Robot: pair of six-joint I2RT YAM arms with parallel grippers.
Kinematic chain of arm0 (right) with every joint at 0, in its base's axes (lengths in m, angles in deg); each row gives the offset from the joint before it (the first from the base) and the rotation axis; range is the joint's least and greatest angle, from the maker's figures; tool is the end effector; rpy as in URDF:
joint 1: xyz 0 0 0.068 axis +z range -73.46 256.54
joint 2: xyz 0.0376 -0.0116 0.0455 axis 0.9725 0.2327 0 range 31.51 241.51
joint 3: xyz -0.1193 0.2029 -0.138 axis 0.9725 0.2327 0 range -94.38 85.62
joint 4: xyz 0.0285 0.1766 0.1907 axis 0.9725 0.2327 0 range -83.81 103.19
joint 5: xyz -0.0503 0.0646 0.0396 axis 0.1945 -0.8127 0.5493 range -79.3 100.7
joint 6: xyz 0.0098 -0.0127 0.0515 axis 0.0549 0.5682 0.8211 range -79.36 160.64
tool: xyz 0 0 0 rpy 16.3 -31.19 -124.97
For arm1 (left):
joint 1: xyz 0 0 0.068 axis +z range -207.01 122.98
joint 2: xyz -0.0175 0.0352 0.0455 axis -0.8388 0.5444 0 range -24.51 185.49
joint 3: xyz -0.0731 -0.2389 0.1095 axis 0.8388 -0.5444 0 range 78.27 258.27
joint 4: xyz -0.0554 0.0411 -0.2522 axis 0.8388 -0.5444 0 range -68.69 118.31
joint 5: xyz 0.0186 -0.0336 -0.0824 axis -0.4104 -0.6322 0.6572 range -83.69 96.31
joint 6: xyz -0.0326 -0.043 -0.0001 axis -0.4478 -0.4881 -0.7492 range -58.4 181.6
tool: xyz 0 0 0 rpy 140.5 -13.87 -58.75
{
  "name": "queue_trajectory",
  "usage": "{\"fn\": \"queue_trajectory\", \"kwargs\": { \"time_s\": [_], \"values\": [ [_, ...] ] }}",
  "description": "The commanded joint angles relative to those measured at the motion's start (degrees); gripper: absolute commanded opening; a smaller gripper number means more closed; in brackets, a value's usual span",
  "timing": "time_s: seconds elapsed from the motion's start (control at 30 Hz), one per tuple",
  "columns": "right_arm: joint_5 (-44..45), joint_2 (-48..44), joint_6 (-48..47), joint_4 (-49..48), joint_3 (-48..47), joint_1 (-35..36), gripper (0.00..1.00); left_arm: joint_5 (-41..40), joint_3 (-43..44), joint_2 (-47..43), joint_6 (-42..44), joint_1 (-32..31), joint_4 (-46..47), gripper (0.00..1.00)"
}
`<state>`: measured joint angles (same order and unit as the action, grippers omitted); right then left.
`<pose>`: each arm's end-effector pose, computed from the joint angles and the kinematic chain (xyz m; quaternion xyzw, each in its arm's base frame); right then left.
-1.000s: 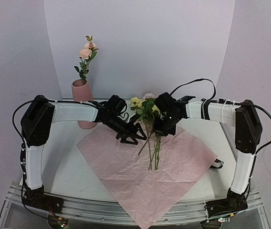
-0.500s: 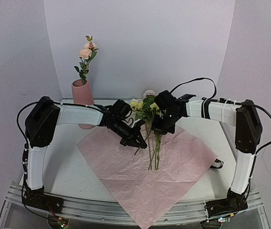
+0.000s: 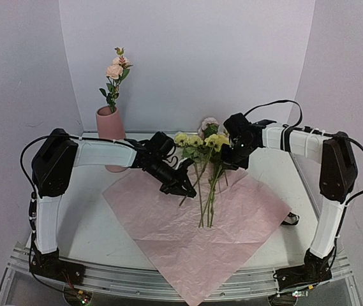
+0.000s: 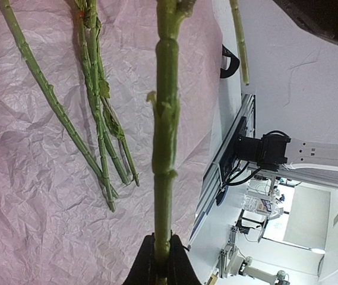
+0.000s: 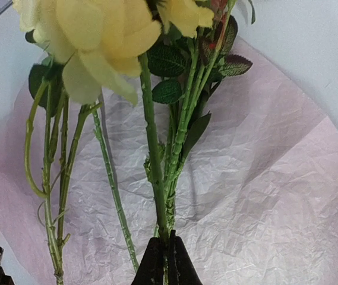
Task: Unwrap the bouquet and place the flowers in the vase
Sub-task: Pick up the fake flower from the wrapping paper.
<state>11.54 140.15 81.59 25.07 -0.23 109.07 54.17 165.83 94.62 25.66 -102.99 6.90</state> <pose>0.3674 0.2337 0.2512 0.0700 0.9097 0.2395 0.3321 0.2921 -0.3402 0.1888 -0.2041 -0.8522 0.4807 0.0330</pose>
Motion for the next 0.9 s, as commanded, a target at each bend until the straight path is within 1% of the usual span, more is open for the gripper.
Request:
{"fn": "queue_trajectory", "kwargs": {
  "time_s": [0.0, 0.27, 0.47, 0.6, 0.73, 0.77, 0.83, 0.87],
  "values": [
    [1.1, -2.7, -3.0, 2.5, -2.7, -1.1, 0.01, 0.9, -0.8, -4.9, 1.4, 0.1, 1.9, 0.00],
    [1.0, -2.4, -3.9, 2.5, -4.2, -2.8, 0.01, 0.2, -2.9, -8.1, 2.2, 0.0, 1.8, 0.00],
    [1.0, -3.0, -4.0, 2.6, -4.3, -4.7, 0.01, -2.1, -5.6, -12.1, 3.3, 0.1, 1.8, 0.04],
    [1.5, -4.3, -4.4, 2.7, -4.1, -5.2, 0.01, -3.3, -7.0, -13.1, 3.2, 0.1, 1.8, 0.07],
    [2.2, -7.2, -4.5, 2.7, -2.5, -5.3, 0.00, -3.5, -6.9, -13.0, 3.5, 0.0, 1.8, 0.21],
    [2.6, -8.2, -4.3, 2.7, -1.7, -5.3, 0.00, -4.1, -6.7, -13.0, 3.5, 0.0, 1.8, 0.25],
    [3.3, -10.6, -3.9, 2.7, -0.1, -5.2, 0.00, -4.8, -6.3, -13.1, 3.5, 0.0, 1.8, 0.38],
    [3.7, -11.7, -3.8, 2.7, 0.9, -5.3, 0.00, -5.2, -5.9, -13.1, 3.5, 0.0, 1.8, 0.48]
  ]
}}
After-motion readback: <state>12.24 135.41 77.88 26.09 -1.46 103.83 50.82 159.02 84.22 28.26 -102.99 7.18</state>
